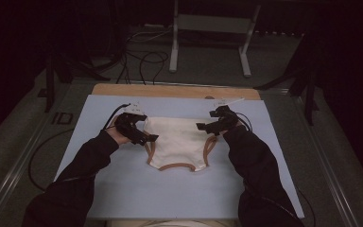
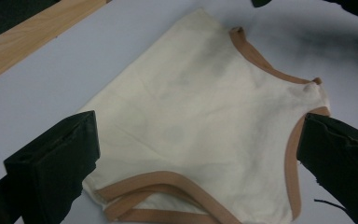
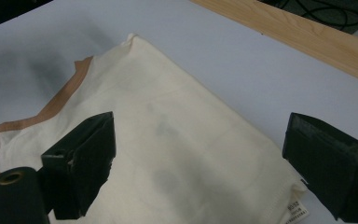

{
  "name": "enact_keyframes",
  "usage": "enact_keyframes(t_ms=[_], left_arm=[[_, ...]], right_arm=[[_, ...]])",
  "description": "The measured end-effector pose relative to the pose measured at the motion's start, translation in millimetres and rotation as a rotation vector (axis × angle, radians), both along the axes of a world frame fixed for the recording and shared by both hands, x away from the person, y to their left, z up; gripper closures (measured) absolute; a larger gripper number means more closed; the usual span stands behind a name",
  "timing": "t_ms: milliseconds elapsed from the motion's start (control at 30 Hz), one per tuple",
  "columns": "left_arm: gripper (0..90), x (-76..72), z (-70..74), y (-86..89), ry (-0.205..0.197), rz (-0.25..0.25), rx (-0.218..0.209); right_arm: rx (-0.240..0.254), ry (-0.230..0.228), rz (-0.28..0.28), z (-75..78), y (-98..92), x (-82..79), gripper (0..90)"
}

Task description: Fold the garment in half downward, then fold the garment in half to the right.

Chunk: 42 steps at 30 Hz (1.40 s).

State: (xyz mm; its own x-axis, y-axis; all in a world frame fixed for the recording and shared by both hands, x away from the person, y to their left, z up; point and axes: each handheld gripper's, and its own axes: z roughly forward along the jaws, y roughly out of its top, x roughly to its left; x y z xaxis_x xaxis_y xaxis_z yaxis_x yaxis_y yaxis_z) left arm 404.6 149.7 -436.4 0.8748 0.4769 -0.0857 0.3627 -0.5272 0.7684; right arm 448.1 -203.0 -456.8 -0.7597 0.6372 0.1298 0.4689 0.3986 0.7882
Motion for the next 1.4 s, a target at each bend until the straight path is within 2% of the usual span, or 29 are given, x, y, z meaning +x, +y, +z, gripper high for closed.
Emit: enact_keyframes(t_ms=[167, 267, 400, 633, 967, 1100, 1233, 1400], left_arm=[[0.0, -8.0, -1.4, -0.5, -0.021, -0.012, -0.005], [0.0, -11.5, -4.1, 0.3, -0.016, -0.013, -0.018], [0.0, -15.7, -8.4, -1.2, -0.014, -0.025, -0.004], [0.0, -24.1, -8.6, -4.0, -0.021, -0.047, -0.013], [0.0, -38.9, -12.1, -6.6, -0.033, -0.073, -0.021], [0.0, -48.4, -16.4, -8.8, -0.055, -0.084, -0.01], [0.3, -54.4, -24.5, -10.5, -0.025, -0.084, -0.013], [2.4, -61.2, -36.0, -11.1, -0.02, -0.103, -0.002]], right_arm=[[-0.008, -0.003, 0.015, -0.8, 5.9, -0.7, 9.7], [-0.003, -0.001, 0.018, -1.3, 7.2, -0.7, 9.7], [-0.011, 0.001, 0.026, -2.3, 9.7, -1.0, 9.7], [-0.009, 0.003, 0.04, -3.1, 16.2, -2.3, 9.7], [-0.016, 0.006, 0.07, -3.1, 34.4, 3.3, 9.8], [-0.015, 0.009, 0.084, -3.3, 44.6, 5.6, 9.8], [-0.019, 0.011, 0.105, -4.2, 55.8, 8.2, 9.8], [-0.016, 0.02, 0.126, -4.6, 70.3, 10.0, 9.8]])
